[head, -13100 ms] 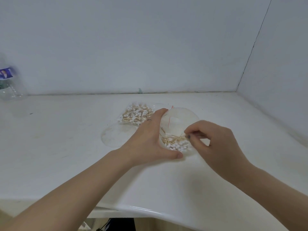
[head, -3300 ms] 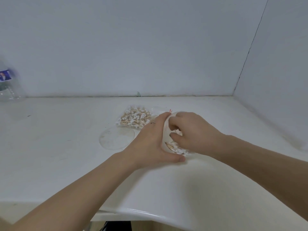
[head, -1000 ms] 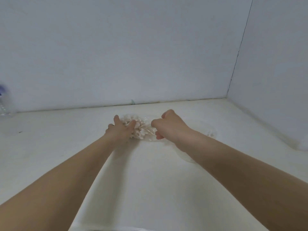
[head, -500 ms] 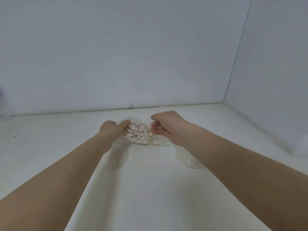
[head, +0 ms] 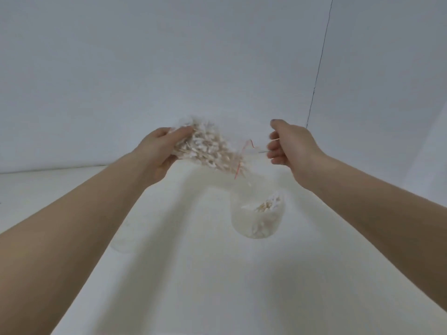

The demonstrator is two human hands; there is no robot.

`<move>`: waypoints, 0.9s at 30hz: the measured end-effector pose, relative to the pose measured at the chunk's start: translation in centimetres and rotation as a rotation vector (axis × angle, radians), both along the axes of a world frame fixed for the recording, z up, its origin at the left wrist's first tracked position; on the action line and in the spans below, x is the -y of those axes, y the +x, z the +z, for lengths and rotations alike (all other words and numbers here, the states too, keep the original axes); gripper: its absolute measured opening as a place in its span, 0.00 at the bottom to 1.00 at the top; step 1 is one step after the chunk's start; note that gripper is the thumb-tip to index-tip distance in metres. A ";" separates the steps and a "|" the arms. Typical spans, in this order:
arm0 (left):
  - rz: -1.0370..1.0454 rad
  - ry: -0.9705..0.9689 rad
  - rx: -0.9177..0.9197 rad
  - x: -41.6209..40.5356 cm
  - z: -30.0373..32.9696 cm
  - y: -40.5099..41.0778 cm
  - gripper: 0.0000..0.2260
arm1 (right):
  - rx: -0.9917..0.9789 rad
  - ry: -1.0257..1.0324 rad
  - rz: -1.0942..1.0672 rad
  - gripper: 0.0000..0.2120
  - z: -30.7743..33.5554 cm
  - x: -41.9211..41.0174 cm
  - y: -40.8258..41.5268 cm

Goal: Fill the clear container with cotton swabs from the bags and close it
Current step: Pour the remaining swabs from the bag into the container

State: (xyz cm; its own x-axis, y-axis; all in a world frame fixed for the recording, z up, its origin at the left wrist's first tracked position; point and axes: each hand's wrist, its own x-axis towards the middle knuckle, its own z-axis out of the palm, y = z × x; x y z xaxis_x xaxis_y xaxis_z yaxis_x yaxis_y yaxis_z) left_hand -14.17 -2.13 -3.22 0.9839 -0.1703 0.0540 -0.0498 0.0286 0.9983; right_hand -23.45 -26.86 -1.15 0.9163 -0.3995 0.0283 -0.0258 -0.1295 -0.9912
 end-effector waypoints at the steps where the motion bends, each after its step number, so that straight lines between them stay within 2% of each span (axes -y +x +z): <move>1: 0.018 0.017 0.028 0.8 0.1 -0.4 0.22 | -0.007 -0.012 -0.032 0.14 -0.7 0.9 0.3; 6: 0.056 0.094 0.143 5.5 0.8 -2.1 0.25 | -0.080 0.077 0.144 0.26 -4.4 2.3 0.8; 9: 0.047 0.168 0.175 7.4 0.5 -2.4 0.34 | -0.063 0.079 0.214 0.23 -5.7 2.0 1.0; 11: 0.069 0.203 0.187 8.6 0.0 -2.5 0.37 | -0.061 0.107 0.233 0.20 -6.0 2.0 1.1; 15: 0.066 0.149 0.179 10.1 -0.8 -2.4 0.25 | -0.058 0.117 0.256 0.22 -6.1 2.0 1.2; 18: 0.032 0.018 0.127 10.3 -0.9 -2.0 0.29 | -0.022 0.148 0.240 0.23 -5.6 2.1 1.5; 21: -0.003 -0.096 0.109 10.3 -0.7 -2.0 0.23 | 0.008 0.158 0.251 0.23 -5.0 2.0 2.0; 23: -0.023 -0.120 0.097 10.3 -0.5 -1.9 0.22 | 0.035 0.158 0.273 0.22 -4.7 1.9 2.3; 27: -0.072 -0.134 0.045 10.3 -0.4 -2.1 0.28 | 0.071 0.164 0.296 0.16 -4.6 1.7 3.0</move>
